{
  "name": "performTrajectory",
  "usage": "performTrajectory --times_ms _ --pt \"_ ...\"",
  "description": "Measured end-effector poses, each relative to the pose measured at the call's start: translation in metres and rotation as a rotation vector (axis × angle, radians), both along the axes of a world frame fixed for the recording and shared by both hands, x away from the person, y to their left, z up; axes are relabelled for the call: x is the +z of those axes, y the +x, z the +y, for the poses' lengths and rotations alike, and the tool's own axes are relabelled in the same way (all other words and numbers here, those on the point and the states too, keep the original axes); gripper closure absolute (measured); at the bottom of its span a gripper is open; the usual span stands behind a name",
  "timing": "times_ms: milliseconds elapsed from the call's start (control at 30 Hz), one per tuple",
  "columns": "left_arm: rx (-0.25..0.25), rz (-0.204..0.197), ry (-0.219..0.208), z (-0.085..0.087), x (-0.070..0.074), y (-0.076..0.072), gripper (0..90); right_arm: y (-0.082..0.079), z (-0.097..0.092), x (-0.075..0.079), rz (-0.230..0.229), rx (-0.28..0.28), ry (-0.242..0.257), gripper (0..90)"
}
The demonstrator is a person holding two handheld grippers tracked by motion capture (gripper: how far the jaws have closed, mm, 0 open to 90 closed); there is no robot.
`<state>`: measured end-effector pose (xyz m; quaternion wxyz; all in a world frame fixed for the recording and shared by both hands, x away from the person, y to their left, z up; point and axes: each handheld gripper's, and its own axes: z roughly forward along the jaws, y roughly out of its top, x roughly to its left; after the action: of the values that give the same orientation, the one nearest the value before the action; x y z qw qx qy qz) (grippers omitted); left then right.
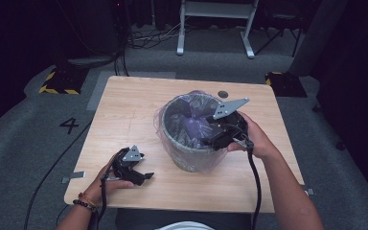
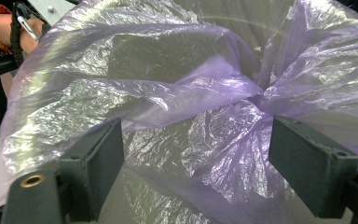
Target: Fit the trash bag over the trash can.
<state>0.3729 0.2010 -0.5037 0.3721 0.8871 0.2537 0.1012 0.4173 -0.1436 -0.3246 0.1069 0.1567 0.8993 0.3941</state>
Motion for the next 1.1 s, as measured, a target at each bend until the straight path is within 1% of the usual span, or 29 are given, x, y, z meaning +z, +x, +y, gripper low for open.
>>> performTrajectory --times_ms 167,267,767,1033,1100 --pt "0.000 -0.001 0.001 0.000 0.000 0.000 14.8 -0.002 -0.003 0.003 -0.014 -0.001 0.009 19.3" --pt "0.000 -0.001 0.001 0.000 0.000 0.000 14.8 -0.003 -0.004 0.004 -0.021 -0.003 0.006 19.5" --pt "0.000 0.000 0.000 0.000 0.000 0.000 14.8 -0.009 -0.014 0.011 -0.045 -0.013 0.030 19.9" --pt "0.000 -0.001 0.001 0.000 0.000 0.000 14.8 -0.011 -0.023 0.014 -0.056 -0.033 0.030 19.8" --pt "0.000 -0.001 0.001 0.000 0.000 0.000 14.8 -0.012 -0.025 0.015 -0.059 -0.034 0.024 19.8"
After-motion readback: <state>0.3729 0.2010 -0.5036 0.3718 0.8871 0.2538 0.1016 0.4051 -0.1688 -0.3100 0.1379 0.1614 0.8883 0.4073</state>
